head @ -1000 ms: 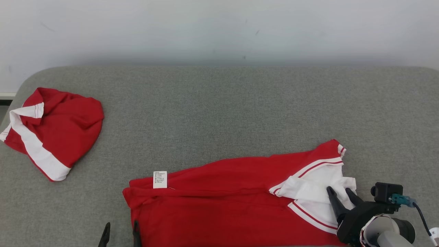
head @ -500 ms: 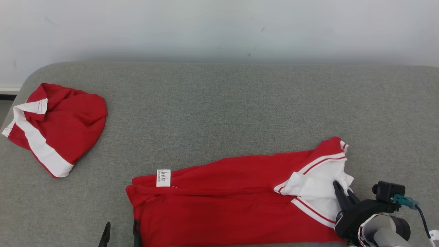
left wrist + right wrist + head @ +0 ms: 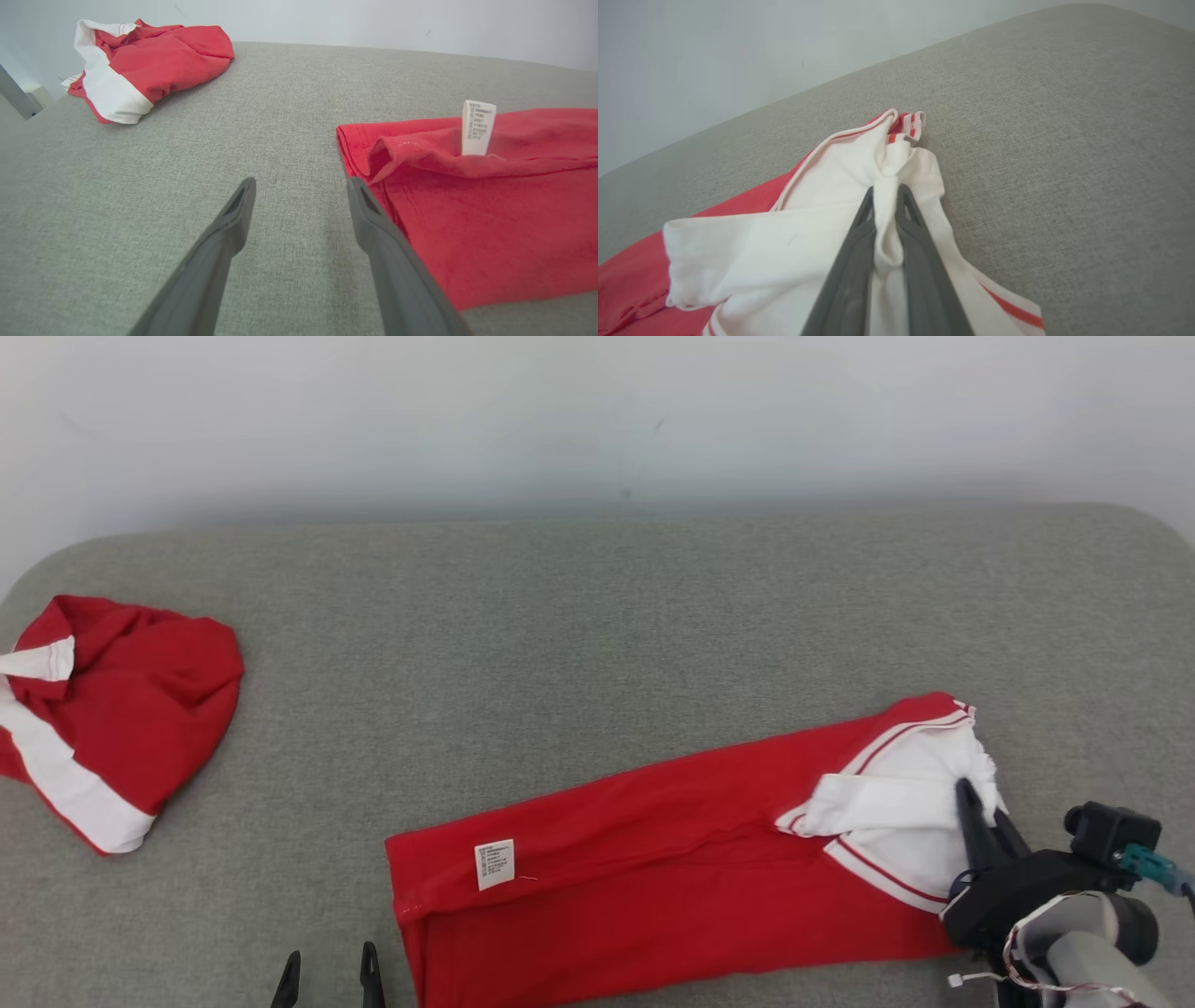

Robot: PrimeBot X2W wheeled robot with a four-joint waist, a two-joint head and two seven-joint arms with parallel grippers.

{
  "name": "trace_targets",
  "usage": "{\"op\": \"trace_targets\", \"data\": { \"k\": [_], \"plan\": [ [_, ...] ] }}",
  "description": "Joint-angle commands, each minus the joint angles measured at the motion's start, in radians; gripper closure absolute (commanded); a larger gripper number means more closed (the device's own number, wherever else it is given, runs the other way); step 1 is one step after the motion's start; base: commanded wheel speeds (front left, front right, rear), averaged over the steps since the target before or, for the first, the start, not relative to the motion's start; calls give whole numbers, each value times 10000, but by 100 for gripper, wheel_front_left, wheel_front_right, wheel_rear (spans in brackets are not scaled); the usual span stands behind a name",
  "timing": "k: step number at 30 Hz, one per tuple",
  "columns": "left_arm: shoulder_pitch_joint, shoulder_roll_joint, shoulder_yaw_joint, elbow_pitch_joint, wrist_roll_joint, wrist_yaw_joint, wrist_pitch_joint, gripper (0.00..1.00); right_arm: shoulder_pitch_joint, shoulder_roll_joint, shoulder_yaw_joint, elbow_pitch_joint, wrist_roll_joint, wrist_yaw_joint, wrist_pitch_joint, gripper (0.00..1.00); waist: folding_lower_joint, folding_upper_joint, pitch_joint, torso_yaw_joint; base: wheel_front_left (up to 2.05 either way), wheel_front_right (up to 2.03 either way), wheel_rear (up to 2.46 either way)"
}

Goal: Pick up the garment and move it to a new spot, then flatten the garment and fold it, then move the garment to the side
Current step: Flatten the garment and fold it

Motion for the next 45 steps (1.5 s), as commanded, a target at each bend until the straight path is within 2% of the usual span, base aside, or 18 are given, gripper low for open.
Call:
{"op": "trace_targets", "data": {
  "k": [1, 9, 13, 21, 23, 32, 37, 42, 43, 44, 45],
  "plan": [
    [-57, -11, 42, 8, -30, -1, -32, 0, 202, 96, -29, -205, -79, -28, -39, 100, -1, -1, -56, -119, 0, 0, 0],
    [108, -9, 72, 77, -113, -137, -32, 0, 1188, 119, 691, -2654, 108, -27, 19, 100, -1, -1, -213, -433, 0, 0, 0],
    [97, -11, 45, 119, -109, -210, -32, 0, 1530, 93, 1270, -3781, 552, -27, 545, 100, -1, -1, -235, -464, 0, 0, 0],
    [-28, -9, -228, 268, -49, -381, -30, 0, 1727, 557, 2439, -5135, 1020, -27, 1777, 100, -1, -1, -315, 33, 0, 0, 0],
    [-35, -11, -270, 289, -54, -402, -32, 0, 1664, 632, 2520, -5154, 990, -27, 1822, 100, -1, -1, -321, 122, 0, 0, 0],
    [-114, -11, -456, 654, -42, -684, -32, 0, 897, 1493, 3816, -4752, 649, -25, 2500, 100, -1, -1, -444, 1322, 0, 0, 0],
    [-80, -9, -612, 750, -45, -694, -32, 0, 458, 1937, 4564, -4164, 465, -25, 2655, 100, -1, -1, -492, 1879, 0, 0, 0],
    [-35, -9, -707, 763, -93, -677, -32, 0, -23, 2371, 4950, -3300, 310, -27, 2319, 100, -1, -1, -510, 2164, 0, 0, 0],
    [-19, -9, -726, 758, -109, -636, -32, 0, -118, 2465, 4993, -3102, 307, -25, 2218, 61, -1, -1, -512, 2183, 0, 0, 0],
    [-10, -9, -744, 743, -112, -618, -32, 0, -186, 2563, 4988, -2978, 386, -25, 2082, 27, -1, -1, -501, 2195, 0, 0, 0],
    [-10, -9, -744, 743, -112, -618, -32, 0, -186, 2563, 4988, -2978, 386, -25, 2082, 27, -1, -1, -501, 2195, 0, 0, 0]
  ]
}}
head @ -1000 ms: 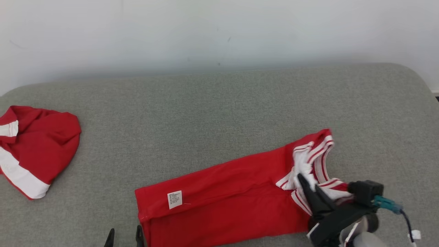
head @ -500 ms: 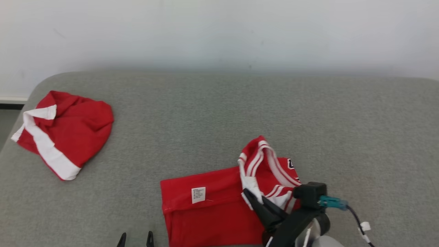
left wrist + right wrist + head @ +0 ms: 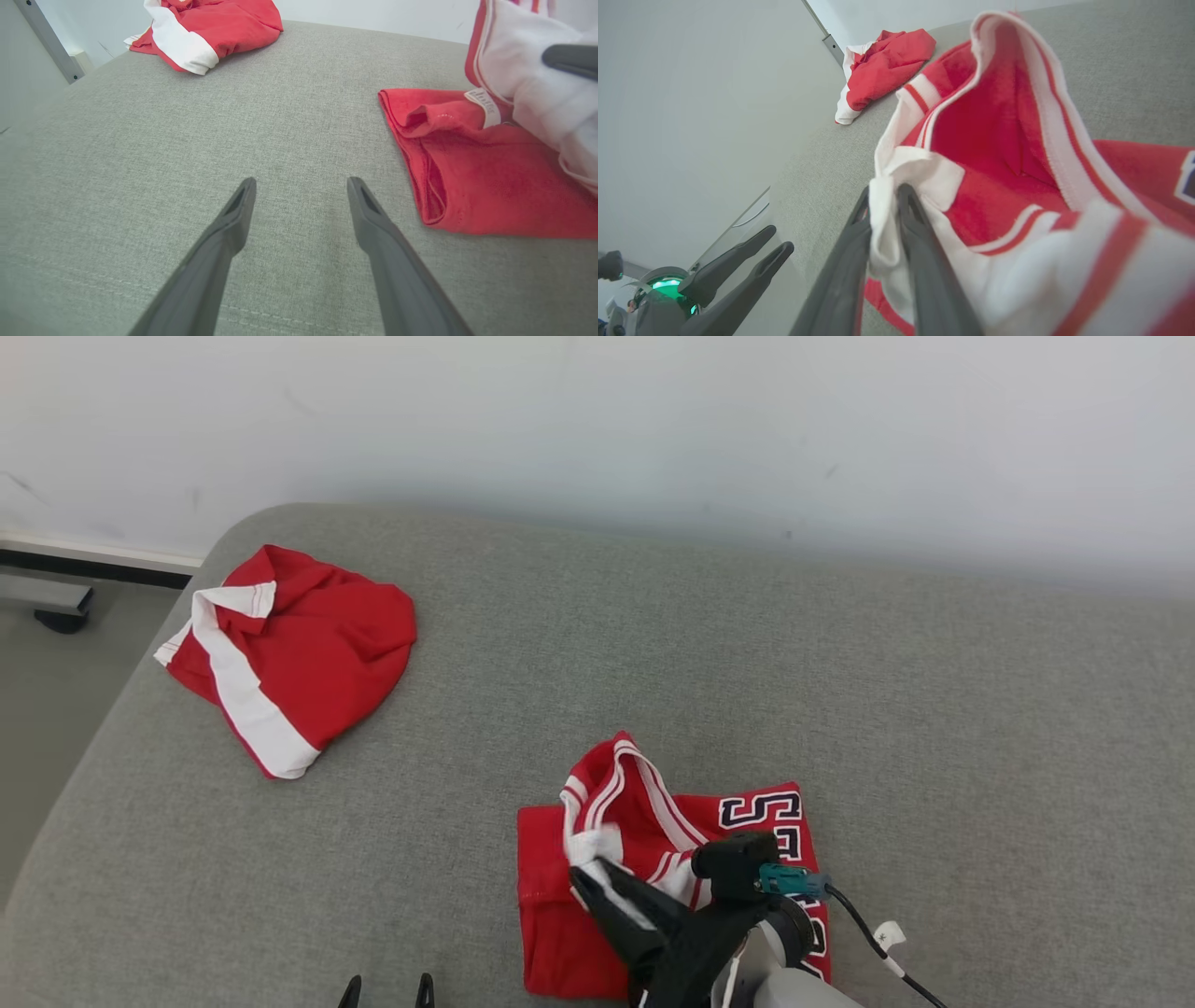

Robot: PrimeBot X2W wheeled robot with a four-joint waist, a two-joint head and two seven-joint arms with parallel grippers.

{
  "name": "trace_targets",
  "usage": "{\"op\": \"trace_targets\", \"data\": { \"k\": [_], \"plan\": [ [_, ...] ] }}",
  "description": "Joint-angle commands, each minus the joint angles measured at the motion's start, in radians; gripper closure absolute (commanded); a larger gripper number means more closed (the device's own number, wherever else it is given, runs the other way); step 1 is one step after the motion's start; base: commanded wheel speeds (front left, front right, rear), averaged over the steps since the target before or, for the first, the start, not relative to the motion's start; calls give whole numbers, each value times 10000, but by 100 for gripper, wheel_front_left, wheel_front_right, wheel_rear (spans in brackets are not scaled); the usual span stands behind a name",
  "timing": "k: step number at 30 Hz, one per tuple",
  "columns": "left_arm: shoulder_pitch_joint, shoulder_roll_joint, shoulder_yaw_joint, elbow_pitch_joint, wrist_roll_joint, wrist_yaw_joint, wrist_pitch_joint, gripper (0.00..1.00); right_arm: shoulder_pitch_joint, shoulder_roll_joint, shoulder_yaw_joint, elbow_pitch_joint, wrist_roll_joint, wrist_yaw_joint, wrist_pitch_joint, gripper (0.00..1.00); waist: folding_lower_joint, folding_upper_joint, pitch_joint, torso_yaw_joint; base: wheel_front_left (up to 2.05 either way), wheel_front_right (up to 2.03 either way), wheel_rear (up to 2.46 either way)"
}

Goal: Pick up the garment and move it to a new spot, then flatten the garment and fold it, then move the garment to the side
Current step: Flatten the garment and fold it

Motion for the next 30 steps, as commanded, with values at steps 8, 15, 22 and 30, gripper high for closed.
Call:
{"op": "trace_targets", "data": {
  "k": [8, 15, 22, 30],
  "plan": [
    [-106, -8, 30, -110, -103, 199, -30, 0, -680, 201, 267, 415, 179, -23, -1214, 0, 0, -1, 67, -227, 0, 0, 0],
    [-182, -6, 118, -170, -109, 265, -30, 0, -811, -121, 56, 542, 264, -23, -1825, 0, 0, -1, 78, -688, 0, 0, 0],
    [-198, -8, 242, -224, -87, 233, -32, 0, -383, -695, -249, 196, 299, -23, -2084, 0, 0, -1, 108, -970, 0, 0, 0],
    [-65, -8, 480, -303, 27, 229, -32, 0, 290, -1259, -1265, 152, -196, -23, -2178, 0, 0, -1, -11, -1238, 0, 0, 0]
  ]
}}
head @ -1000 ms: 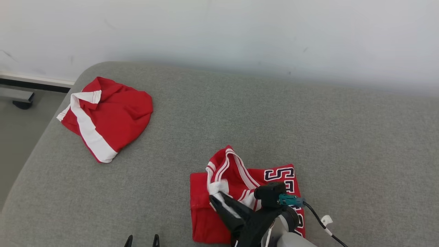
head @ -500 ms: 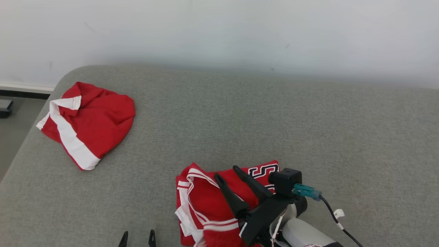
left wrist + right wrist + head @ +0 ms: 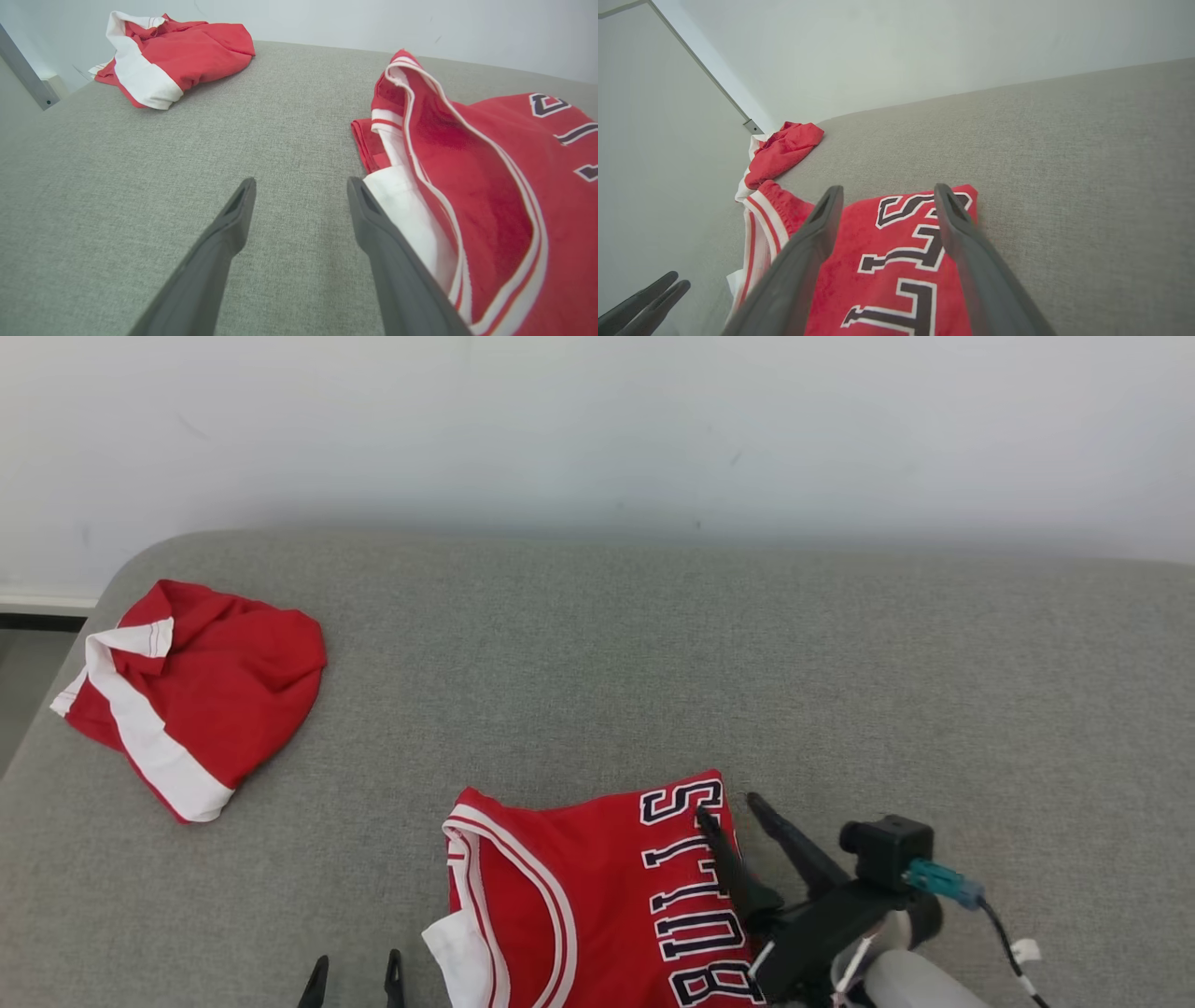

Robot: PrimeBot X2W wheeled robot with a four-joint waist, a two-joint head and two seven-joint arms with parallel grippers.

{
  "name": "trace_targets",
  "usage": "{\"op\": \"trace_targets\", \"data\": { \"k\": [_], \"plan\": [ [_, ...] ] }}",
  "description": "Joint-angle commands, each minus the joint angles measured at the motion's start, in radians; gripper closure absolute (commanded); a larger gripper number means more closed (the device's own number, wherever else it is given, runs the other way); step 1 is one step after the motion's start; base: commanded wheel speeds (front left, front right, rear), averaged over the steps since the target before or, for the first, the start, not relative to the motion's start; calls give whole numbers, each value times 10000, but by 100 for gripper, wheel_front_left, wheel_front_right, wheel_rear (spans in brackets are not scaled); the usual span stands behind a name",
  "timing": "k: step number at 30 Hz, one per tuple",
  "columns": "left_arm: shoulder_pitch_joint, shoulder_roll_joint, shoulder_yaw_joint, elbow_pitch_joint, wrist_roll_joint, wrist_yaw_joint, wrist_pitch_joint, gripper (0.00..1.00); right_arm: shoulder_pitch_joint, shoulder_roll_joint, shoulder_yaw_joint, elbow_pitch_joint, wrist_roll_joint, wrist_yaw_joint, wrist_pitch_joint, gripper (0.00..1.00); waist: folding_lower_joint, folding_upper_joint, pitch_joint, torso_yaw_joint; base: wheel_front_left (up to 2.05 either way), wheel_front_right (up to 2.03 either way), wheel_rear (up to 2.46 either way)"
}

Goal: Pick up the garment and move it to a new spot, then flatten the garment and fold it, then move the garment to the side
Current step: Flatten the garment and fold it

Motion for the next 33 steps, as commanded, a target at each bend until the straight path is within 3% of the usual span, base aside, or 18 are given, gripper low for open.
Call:
{"op": "trace_targets", "data": {
  "k": [1, 13, 25, 33],
  "plan": [
    [85, -8, 99, -69, 101, 34, -32, 0, 231, -35, -374, 20, -199, -25, -52, 0, 0, -1, -87, -106, 0, 0, 0],
    [398, 4, 910, -583, 292, 231, -32, 0, 2075, 519, -4028, -976, -3783, -25, -56, 0, 0, -1, -430, -895, 0, 0, 0],
    [509, -5, 1419, -774, 456, 240, -32, 0, 3222, 1277, -5383, -1703, -5115, -25, -42, 0, 0, -1, -588, -1531, 0, 0, 0],
    [800, -6, 1467, -1130, 511, 204, -32, 0, 3529, 1461, -5495, -1788, -5465, -25, -43, 0, 0, -1, -774, -1774, 0, 0, 0]
  ]
}}
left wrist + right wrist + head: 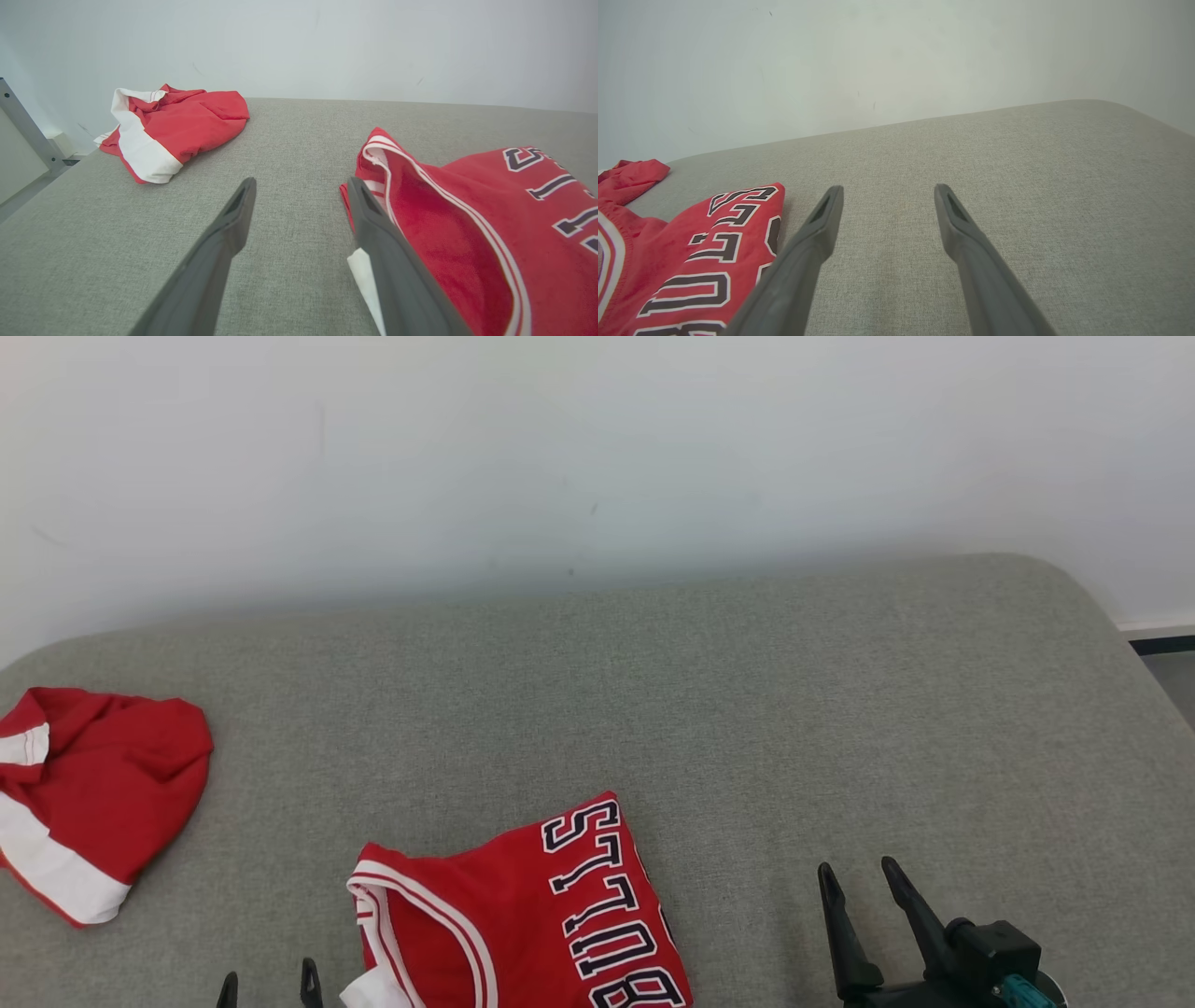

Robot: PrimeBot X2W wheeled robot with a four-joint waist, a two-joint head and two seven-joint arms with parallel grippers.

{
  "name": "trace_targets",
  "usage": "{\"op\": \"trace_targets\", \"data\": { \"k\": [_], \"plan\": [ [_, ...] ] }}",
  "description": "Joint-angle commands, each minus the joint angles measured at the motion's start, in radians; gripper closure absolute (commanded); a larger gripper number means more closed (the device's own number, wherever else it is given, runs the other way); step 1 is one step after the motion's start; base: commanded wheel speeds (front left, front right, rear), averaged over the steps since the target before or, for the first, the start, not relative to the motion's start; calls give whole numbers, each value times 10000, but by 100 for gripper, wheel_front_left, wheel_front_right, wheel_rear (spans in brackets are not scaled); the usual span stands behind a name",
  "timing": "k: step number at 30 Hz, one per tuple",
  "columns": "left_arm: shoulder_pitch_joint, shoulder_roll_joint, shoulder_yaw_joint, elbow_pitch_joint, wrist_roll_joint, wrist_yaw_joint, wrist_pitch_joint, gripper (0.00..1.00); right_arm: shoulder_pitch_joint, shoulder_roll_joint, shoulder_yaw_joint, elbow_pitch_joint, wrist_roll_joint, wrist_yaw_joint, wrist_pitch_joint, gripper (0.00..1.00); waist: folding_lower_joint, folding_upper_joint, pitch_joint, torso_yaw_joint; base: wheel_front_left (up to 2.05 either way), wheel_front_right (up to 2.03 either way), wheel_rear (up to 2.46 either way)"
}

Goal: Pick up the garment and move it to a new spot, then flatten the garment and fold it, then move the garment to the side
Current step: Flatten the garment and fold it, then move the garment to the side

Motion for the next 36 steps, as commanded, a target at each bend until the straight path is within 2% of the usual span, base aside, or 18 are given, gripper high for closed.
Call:
{"op": "trace_targets", "data": {
  "k": [1, 11, 16, 24, 30, 36],
  "plan": [
    [182, -4, 19, -71, 26, -28, -30, 0, 126, 54, -4, 0, -106, -25, -6, 0, 1, 0, -72, -76, 0, 0, 0],
    [343, -4, -162, -176, 8, -47, -30, 0, 258, 157, 233, 121, 188, -25, -7, 0, 1, 0, -165, -93, 0, 0, 0],
    [303, -6, -511, -236, -247, 40, -32, 0, -21, 23, 839, 328, 627, -25, -7, 0, 1, 0, -2, 153, 0, 0, 0],
    [149, -4, -1081, -275, -326, 172, -32, 0, -1449, -285, 2577, 1554, 1351, -25, 107, 0, 1, 0, 349, 690, 0, 0, 0],
    [75, -1, -1139, -207, -420, 220, -32, 0, -2442, -298, 3268, 2415, 1858, -25, 435, 0, 1, 0, 546, 1084, 0, 0, 0],
    [-87, -3, -1204, -117, -465, 177, -32, 0, -3383, -297, 3726, 3685, 2076, -25, 1301, 0, 1, 0, 697, 1438, 0, 0, 0]
  ]
}}
